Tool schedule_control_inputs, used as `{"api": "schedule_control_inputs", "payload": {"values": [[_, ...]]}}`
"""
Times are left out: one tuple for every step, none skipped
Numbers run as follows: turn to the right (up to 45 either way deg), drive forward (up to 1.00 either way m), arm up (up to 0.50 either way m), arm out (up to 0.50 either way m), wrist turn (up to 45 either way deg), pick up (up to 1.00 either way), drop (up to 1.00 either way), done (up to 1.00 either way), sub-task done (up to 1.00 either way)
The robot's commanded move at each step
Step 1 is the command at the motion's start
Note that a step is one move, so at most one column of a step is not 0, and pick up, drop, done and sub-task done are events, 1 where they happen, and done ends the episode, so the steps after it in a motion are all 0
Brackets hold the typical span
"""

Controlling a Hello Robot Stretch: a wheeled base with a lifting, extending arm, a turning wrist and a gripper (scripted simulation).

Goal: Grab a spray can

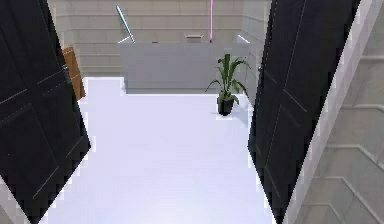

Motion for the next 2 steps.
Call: {"api": "schedule_control_inputs", "payload": {"values": [[0.0,0.0,0.5,0.0,0.0,0.0,0.0,0.0,0.0],[0.0,0.0,0.16,0.0,0.0,0.0,0.0,0.0,0.0]]}}
